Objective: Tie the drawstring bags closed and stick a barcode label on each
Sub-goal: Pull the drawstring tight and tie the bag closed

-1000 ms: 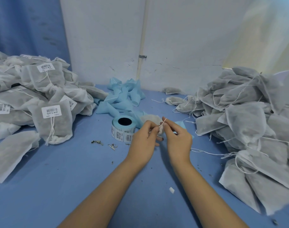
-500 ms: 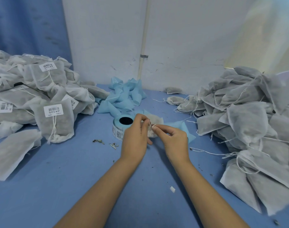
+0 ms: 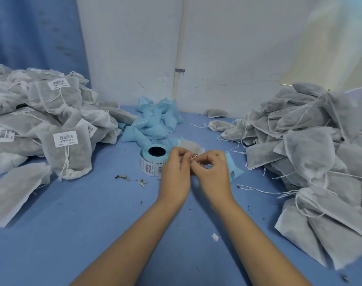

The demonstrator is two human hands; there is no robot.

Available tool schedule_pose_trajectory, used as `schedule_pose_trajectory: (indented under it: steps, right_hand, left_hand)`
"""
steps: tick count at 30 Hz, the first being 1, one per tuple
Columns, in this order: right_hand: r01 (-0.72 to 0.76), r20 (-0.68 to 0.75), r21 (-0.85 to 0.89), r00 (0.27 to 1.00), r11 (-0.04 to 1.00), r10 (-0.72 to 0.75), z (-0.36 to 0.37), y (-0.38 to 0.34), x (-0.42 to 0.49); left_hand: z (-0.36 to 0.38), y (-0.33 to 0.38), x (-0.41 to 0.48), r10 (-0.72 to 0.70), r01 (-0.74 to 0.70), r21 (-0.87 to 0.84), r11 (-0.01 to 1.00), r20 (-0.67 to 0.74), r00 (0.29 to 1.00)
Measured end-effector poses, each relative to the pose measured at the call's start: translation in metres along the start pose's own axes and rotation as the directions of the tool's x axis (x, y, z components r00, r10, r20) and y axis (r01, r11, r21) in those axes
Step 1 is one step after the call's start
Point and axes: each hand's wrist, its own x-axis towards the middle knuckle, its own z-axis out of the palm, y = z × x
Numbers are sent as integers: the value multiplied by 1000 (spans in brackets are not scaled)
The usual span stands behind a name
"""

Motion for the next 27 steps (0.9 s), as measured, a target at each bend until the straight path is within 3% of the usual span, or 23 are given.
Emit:
schedule_pose_trajectory:
  steps: [7, 13, 19, 27]
  right_hand:
    - [-266, 110, 327, 964, 907, 243, -4, -2, 3]
    - [-506, 340, 577, 862, 641, 375, -6, -5, 5]
    - [-556, 419, 641, 831, 530, 365, -8, -4, 6]
    - [-543, 411, 715, 836, 440, 364, -14, -1, 9]
  left_hand:
    - [-7, -6, 4, 32, -31, -14, 999, 84, 996]
    - [-12, -8, 8, 43, -41, -13, 999, 105, 994]
    - [-12, -7, 9, 8, -1, -64, 998, 107, 994]
    - [-14, -9, 9, -24, 23, 6, 1000, 114, 993]
